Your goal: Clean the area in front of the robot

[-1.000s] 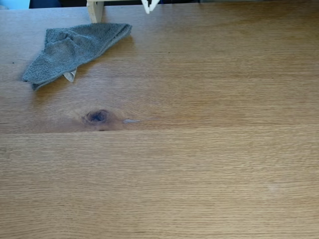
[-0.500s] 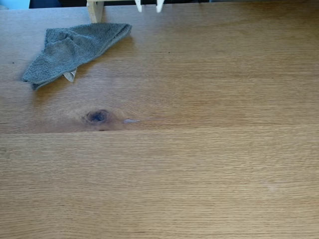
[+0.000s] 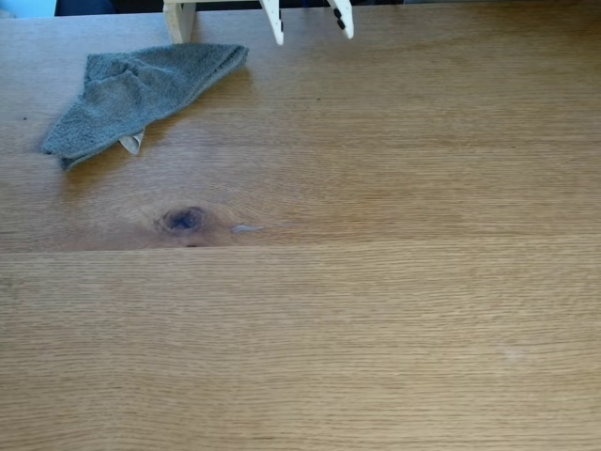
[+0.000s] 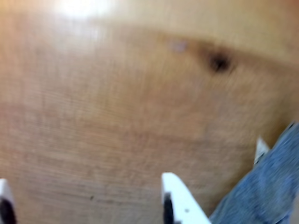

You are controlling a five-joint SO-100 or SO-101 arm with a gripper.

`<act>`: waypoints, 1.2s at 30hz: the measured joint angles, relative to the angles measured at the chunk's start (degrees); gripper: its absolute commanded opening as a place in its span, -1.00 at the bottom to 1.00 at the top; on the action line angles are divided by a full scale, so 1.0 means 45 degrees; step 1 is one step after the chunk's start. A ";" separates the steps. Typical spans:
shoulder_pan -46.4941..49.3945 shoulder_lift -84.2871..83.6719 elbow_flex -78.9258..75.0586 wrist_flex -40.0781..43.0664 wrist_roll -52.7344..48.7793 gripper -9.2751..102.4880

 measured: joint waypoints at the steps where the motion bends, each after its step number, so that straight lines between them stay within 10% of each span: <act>1: 0.0117 -0.0801 -0.0469 -0.0039 0.0156 -0.06; 18: 0.7422 -1.1816 -0.7754 -0.4102 0.0879 0.19; 36: 1.3750 -1.7949 -0.8281 -0.5879 -0.4062 0.03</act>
